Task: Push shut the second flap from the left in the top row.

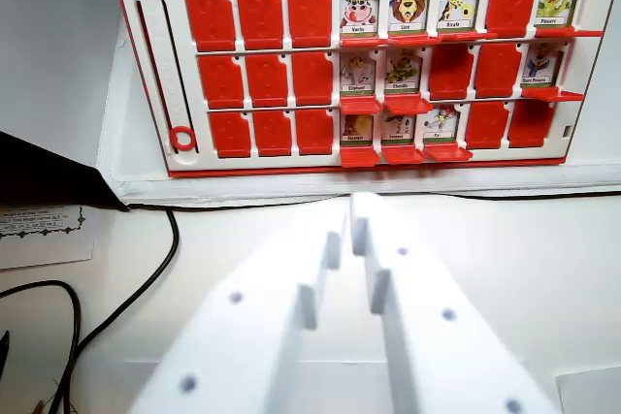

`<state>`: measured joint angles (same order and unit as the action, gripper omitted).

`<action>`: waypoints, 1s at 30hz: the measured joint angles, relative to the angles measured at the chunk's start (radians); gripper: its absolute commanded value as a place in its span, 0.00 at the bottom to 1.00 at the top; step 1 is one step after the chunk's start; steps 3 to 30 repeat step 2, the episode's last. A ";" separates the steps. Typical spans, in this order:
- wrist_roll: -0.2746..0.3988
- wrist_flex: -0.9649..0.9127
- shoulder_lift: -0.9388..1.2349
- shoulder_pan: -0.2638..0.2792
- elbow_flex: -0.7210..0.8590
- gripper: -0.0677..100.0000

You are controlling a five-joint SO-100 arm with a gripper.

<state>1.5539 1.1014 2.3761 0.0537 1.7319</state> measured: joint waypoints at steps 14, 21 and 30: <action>0.000 0.000 0.000 0.000 0.000 0.00; 0.000 0.000 0.000 0.000 0.000 0.00; 0.000 0.000 0.000 0.000 0.000 0.00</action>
